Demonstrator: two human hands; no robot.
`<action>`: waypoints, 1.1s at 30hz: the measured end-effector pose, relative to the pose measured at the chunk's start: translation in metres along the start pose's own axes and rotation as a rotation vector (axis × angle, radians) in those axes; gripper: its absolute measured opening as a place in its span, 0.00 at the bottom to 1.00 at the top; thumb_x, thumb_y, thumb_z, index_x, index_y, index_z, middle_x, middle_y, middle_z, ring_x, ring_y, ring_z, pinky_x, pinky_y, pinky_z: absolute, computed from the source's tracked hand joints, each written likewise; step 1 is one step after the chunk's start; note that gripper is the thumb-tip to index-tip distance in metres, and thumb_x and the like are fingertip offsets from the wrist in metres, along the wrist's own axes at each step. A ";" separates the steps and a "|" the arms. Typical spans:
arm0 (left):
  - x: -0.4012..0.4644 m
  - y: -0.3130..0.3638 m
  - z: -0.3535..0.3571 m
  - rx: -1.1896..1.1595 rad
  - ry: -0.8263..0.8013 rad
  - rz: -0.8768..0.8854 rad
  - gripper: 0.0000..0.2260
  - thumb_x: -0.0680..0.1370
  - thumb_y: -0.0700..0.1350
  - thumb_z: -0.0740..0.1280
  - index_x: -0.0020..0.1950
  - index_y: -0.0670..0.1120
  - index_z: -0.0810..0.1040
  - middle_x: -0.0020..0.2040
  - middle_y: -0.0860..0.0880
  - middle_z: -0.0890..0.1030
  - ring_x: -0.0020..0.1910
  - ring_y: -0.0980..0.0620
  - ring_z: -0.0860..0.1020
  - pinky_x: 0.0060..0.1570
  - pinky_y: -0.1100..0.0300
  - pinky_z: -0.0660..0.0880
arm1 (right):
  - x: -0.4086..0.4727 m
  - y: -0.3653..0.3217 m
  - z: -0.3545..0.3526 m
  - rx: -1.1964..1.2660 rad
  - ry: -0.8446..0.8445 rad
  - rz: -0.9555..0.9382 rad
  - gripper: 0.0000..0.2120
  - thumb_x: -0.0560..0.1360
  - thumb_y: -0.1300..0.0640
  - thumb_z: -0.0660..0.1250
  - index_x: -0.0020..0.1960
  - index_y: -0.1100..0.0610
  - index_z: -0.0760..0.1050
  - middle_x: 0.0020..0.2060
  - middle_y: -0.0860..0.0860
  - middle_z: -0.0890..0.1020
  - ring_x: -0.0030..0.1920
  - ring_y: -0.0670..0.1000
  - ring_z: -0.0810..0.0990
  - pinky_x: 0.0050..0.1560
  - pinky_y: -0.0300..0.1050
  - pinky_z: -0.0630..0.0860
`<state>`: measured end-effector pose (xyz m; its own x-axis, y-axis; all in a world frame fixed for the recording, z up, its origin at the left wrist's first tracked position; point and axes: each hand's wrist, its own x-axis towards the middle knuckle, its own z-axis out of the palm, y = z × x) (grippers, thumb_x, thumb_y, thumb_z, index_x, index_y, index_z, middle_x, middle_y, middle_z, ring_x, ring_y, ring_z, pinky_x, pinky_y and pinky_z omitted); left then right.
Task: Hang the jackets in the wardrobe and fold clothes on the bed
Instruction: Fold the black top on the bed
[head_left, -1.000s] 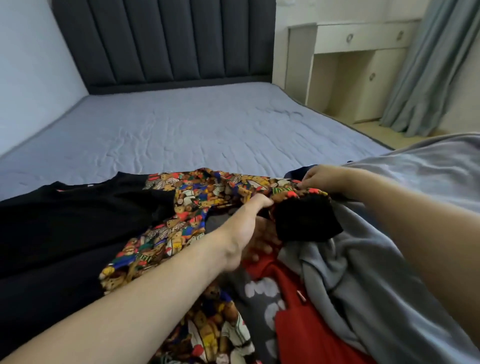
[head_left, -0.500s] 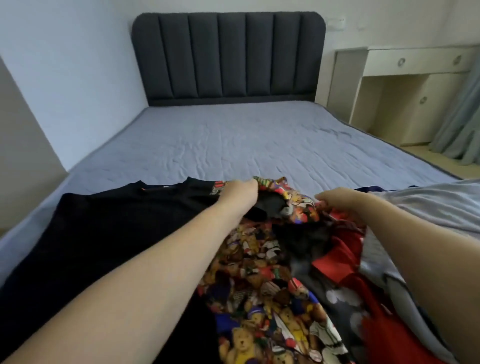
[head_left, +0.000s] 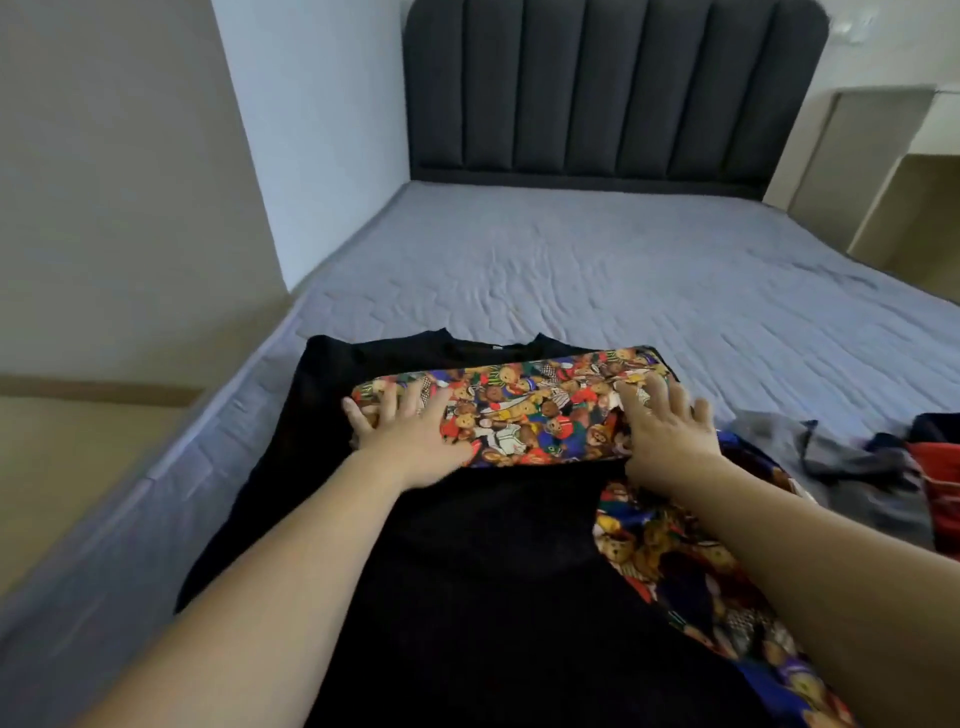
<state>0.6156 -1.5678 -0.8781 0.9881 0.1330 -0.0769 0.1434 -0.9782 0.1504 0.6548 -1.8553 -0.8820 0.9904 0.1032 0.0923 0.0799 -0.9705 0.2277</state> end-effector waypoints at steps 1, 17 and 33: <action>0.000 0.004 0.017 0.007 -0.097 0.042 0.39 0.70 0.75 0.51 0.77 0.63 0.44 0.80 0.52 0.40 0.77 0.46 0.34 0.63 0.29 0.28 | -0.001 0.008 0.007 -0.019 -0.062 0.032 0.41 0.72 0.47 0.63 0.77 0.50 0.42 0.74 0.56 0.52 0.73 0.59 0.55 0.69 0.58 0.56; 0.063 0.009 0.041 0.085 0.094 0.064 0.33 0.74 0.71 0.36 0.78 0.62 0.47 0.80 0.52 0.43 0.77 0.49 0.35 0.61 0.37 0.20 | 0.071 -0.070 0.028 0.354 -0.242 0.000 0.39 0.72 0.26 0.36 0.78 0.42 0.38 0.77 0.53 0.37 0.76 0.58 0.33 0.67 0.68 0.27; 0.112 -0.111 -0.015 0.555 0.361 -0.227 0.15 0.82 0.52 0.55 0.61 0.44 0.71 0.53 0.44 0.80 0.52 0.43 0.79 0.42 0.53 0.69 | 0.109 -0.095 0.047 0.378 -0.015 0.149 0.36 0.74 0.31 0.38 0.78 0.45 0.47 0.79 0.53 0.46 0.77 0.60 0.42 0.64 0.71 0.28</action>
<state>0.7114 -1.4421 -0.8891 0.9076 0.2942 0.2994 0.3937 -0.8441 -0.3639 0.7600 -1.7620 -0.9387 0.9955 -0.0456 0.0827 -0.0319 -0.9866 -0.1599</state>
